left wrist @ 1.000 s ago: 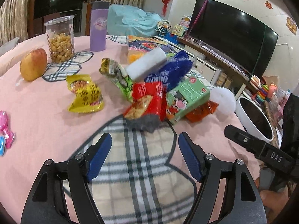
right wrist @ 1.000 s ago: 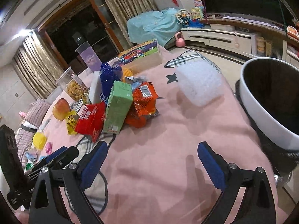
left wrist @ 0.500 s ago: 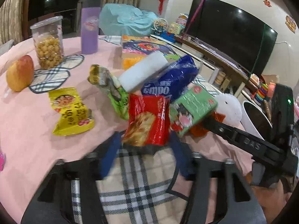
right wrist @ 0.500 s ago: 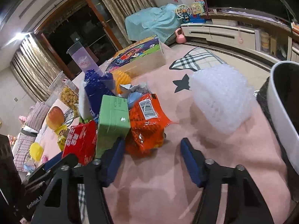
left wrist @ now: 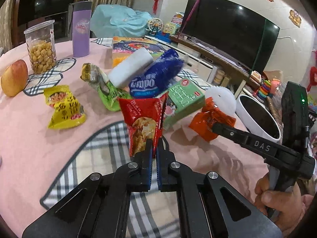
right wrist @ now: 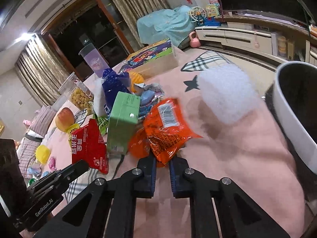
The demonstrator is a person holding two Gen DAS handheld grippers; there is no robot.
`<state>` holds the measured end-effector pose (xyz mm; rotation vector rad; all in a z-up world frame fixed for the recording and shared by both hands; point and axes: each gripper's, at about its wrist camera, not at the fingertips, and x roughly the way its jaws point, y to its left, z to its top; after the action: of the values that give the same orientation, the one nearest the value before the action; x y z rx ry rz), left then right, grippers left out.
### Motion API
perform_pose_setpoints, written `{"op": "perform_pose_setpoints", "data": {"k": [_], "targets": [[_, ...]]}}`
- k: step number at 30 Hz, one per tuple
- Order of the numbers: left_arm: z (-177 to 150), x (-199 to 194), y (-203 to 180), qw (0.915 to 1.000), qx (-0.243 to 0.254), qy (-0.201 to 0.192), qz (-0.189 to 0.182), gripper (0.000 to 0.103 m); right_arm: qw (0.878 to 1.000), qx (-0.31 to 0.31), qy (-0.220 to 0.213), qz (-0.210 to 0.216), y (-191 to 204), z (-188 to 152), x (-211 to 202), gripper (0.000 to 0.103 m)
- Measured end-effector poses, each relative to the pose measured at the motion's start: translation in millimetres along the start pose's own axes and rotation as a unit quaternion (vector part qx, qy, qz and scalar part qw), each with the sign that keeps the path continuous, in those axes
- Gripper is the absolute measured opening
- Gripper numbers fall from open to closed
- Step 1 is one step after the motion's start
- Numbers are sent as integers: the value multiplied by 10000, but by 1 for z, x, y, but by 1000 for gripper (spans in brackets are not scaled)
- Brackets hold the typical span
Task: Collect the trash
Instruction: 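Grasp the red snack bag with the left tool while the right tool grasps the orange wrapper, then carry the red snack bag and orange wrapper over the trash bin with both tools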
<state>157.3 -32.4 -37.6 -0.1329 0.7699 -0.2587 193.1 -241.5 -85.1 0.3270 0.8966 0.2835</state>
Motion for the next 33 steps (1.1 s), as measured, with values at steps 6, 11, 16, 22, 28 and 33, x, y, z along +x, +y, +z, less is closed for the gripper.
{"op": "perform_pose_setpoints", "data": {"k": [6,11,16,22,28,33], "targets": [[-6,-9,-12,9998,27,55,-210,2,9997,154,-173,-52,-11,-10,-29,10],[-8,-13,-32,9988,164,71,-447,2,9993,249,-245,-121,-21,-17,-50,10],[-9,-10,-52,9974,287,156,-646,2,9986,379,-305,-213,-35,-24,-65,10],[-9,-9,-81,9948,554,204,-828,2,9969,536,-436,-381,-55,-29,-86,10],[-7,-2,-106,9921,765,236,-970,2,9943,686,-625,-532,-74,-28,-106,10],[-6,3,-125,9900,894,285,-1054,2,9918,824,-743,-639,-90,-28,-119,10]]}}
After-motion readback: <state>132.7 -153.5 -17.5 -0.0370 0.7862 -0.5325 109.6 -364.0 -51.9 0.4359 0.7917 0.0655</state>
